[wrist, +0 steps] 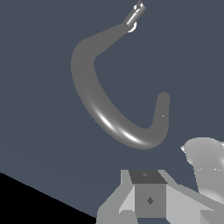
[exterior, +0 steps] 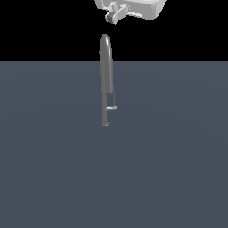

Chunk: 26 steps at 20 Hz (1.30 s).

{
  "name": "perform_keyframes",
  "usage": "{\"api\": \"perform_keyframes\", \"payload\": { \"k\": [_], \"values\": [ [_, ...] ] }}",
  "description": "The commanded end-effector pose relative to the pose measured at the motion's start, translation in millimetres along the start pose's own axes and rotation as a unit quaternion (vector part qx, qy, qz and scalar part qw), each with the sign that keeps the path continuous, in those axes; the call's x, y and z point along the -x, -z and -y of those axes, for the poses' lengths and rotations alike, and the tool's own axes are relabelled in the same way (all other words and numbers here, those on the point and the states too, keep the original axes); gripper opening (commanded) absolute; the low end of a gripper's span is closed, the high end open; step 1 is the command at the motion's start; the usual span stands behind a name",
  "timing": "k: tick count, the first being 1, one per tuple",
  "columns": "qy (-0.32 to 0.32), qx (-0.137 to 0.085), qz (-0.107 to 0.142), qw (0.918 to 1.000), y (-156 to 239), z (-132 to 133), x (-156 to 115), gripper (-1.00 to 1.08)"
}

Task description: Turn on the faucet by rotating a designated handle.

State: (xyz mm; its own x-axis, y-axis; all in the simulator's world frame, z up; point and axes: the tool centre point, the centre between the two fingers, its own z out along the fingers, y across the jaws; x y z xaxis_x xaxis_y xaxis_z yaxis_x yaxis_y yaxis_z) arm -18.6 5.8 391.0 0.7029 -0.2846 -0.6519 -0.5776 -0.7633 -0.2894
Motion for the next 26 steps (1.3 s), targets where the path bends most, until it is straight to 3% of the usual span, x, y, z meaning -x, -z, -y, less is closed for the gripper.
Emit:
{"api": "perform_keyframes", "payload": {
  "k": [1, 8, 14, 20, 26],
  "values": [
    [-0.016, -0.016, 0.020, 0.9995, -1.9, 2.8, -16.3, -1.00],
    [-0.061, -0.061, 0.077, 0.9933, -10.7, 8.2, -62.3, -1.00],
    [-0.101, -0.101, 0.127, 0.9815, -22.5, 10.4, -102.4, -1.00],
    [-0.142, -0.143, 0.180, 0.9628, -39.0, 10.6, -143.3, -1.00],
    [-0.187, -0.187, 0.234, 0.9358, -61.4, 9.0, -184.8, -1.00]
  ]
}}
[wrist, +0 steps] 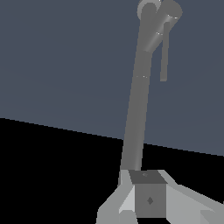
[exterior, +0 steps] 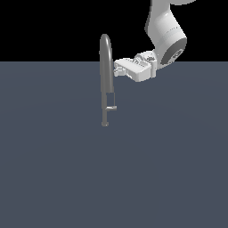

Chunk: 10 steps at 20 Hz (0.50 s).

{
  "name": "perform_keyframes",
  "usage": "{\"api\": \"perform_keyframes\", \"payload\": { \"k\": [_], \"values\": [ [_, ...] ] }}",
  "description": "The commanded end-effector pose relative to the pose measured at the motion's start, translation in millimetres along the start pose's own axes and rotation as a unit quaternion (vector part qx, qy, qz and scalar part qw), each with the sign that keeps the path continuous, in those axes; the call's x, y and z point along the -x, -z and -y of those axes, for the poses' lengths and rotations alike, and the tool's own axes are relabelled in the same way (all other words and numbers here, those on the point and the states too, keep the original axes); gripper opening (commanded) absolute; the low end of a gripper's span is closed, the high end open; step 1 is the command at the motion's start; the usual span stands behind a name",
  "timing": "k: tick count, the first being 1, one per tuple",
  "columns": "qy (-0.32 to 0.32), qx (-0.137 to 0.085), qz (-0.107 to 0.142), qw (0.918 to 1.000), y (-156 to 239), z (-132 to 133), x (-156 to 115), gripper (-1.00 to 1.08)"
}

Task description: Turn on the faucet by rotating a designated handle.

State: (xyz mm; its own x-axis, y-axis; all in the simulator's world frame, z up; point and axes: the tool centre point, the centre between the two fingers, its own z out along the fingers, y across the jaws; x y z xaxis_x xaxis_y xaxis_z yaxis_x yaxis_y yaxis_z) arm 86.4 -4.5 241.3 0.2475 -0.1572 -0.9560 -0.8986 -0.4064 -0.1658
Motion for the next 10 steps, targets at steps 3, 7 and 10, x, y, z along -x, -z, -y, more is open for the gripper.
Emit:
{"api": "perform_keyframes", "payload": {
  "k": [3, 7, 10],
  "values": [
    [-0.034, -0.034, 0.042, 0.9980, -4.6, 5.7, -33.7, -1.00],
    [-0.059, -0.058, 0.072, 0.9940, -9.9, 8.7, -58.4, -1.00],
    [-0.074, -0.073, 0.090, 0.9905, -13.9, 10.2, -73.2, -1.00]
  ]
}}
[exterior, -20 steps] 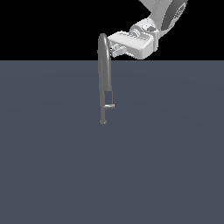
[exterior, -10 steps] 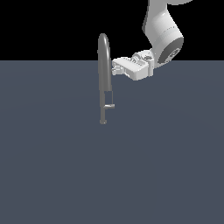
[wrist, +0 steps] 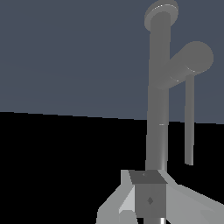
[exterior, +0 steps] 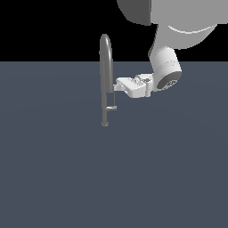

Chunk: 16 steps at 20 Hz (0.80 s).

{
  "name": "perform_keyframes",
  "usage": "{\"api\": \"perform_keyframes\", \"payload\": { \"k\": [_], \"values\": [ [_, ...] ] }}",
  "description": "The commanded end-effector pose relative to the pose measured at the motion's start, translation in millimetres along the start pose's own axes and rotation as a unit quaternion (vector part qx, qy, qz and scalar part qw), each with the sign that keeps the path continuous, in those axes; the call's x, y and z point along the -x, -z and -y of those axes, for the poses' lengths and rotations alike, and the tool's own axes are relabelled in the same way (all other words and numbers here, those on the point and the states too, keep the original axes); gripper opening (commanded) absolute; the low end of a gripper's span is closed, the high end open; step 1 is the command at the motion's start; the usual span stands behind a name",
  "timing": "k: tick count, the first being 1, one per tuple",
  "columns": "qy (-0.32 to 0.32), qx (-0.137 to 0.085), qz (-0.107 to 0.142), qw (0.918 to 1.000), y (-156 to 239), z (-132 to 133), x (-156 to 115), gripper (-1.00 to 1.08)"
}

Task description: Turn on the faucet by rotating a designated handle.

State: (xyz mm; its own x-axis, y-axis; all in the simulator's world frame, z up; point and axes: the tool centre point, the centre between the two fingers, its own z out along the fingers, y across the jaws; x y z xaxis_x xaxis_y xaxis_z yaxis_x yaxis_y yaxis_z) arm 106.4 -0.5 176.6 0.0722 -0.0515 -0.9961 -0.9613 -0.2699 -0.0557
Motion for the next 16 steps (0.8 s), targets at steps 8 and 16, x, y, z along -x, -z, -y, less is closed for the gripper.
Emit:
{"api": "perform_keyframes", "payload": {
  "k": [8, 16],
  "values": [
    [-0.028, -0.028, 0.033, 0.9987, -4.8, 5.5, -27.6, -1.00],
    [-0.028, -0.028, 0.033, 0.9987, -5.3, 1.4, -26.5, -1.00]
  ]
}}
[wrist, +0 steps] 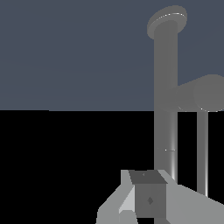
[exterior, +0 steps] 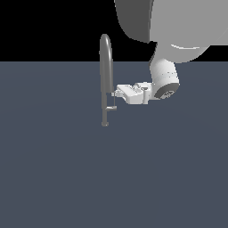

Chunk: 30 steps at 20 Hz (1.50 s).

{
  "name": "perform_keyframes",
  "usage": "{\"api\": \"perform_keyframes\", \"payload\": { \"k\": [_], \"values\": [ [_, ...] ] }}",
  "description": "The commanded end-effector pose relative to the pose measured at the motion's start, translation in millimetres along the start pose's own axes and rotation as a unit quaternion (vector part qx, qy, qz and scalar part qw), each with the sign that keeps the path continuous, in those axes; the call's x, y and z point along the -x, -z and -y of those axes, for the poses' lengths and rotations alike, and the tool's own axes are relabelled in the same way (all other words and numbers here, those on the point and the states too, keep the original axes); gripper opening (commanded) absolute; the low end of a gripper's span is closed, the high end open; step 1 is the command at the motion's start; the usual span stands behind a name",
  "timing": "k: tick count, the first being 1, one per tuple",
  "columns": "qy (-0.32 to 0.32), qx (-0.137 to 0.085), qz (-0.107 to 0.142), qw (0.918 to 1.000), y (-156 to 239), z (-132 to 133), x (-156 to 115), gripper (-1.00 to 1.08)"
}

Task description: Turn on the faucet by rotating a designated handle.

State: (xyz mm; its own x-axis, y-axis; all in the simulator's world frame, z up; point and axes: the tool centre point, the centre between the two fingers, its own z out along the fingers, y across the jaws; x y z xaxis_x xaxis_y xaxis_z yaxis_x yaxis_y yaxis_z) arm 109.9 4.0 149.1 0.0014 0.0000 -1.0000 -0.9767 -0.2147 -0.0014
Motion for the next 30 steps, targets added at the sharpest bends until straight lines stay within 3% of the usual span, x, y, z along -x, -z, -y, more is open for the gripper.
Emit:
{"api": "perform_keyframes", "payload": {
  "k": [1, 30],
  "values": [
    [0.000, 0.000, 0.000, 1.0000, 0.0, -3.0, 1.3, -1.00],
    [0.000, -0.001, 0.000, 1.0000, -0.4, -52.6, 5.6, -1.00]
  ]
}}
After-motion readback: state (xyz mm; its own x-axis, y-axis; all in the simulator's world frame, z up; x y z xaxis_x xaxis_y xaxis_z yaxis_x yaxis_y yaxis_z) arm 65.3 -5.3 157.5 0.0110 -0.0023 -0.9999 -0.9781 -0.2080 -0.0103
